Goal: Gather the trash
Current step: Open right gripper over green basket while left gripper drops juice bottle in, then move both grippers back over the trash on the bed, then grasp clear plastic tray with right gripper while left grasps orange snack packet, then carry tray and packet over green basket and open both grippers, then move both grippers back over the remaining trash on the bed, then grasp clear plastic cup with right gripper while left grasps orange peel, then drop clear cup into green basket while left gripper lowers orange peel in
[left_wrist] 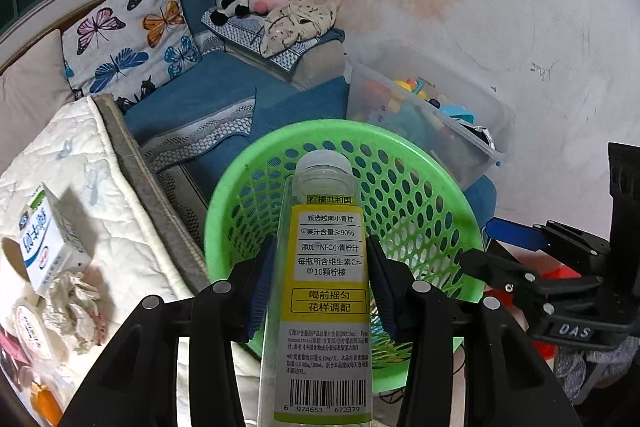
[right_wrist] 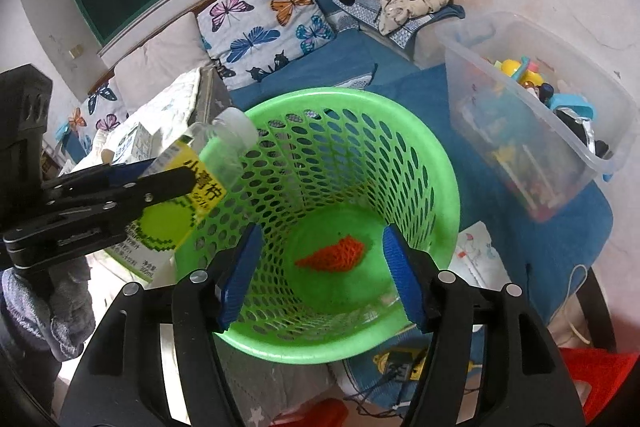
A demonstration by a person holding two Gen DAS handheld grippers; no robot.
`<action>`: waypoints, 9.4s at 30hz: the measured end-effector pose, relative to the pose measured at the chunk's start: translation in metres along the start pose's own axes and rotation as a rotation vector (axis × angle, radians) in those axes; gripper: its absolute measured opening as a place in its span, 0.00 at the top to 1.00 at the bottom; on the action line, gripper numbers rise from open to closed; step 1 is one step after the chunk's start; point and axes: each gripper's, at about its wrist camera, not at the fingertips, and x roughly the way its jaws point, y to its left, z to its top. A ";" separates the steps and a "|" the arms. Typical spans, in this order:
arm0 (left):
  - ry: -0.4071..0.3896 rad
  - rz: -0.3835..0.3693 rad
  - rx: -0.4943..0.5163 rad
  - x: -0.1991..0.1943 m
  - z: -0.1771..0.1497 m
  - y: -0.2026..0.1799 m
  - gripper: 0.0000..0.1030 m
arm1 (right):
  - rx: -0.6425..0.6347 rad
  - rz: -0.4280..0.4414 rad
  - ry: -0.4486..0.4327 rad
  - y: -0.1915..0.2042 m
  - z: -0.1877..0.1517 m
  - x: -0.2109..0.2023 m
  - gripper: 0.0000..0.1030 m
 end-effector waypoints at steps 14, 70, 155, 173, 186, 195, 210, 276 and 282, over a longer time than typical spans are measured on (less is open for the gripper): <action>-0.070 0.037 -0.055 -0.040 -0.018 0.021 0.44 | -0.043 0.032 -0.031 0.026 -0.012 -0.017 0.26; 0.036 0.321 -0.381 -0.147 -0.225 0.216 0.13 | -0.715 0.194 0.212 0.233 -0.055 0.090 0.25; -0.049 -0.048 0.049 -0.035 -0.022 0.006 0.88 | -0.110 0.029 0.025 0.026 0.002 0.031 0.39; -0.078 -0.012 -0.023 -0.059 -0.048 0.028 0.58 | -0.127 0.068 -0.006 0.047 0.000 0.011 0.33; -0.155 0.133 -0.158 -0.126 -0.102 0.094 0.48 | -0.235 0.154 -0.009 0.115 -0.019 0.001 0.28; -0.188 0.239 -0.286 -0.171 -0.149 0.159 0.48 | -0.348 0.239 0.011 0.177 -0.032 0.008 0.28; -0.167 0.280 -0.398 -0.187 -0.202 0.213 0.48 | -0.540 0.356 0.116 0.276 -0.055 0.063 0.28; -0.190 0.141 -0.274 -0.154 -0.137 0.175 0.76 | -0.208 0.077 -0.008 0.120 -0.025 0.022 0.36; -0.193 0.086 -0.220 -0.144 -0.111 0.139 0.76 | -0.163 0.009 -0.027 0.082 -0.023 0.014 0.36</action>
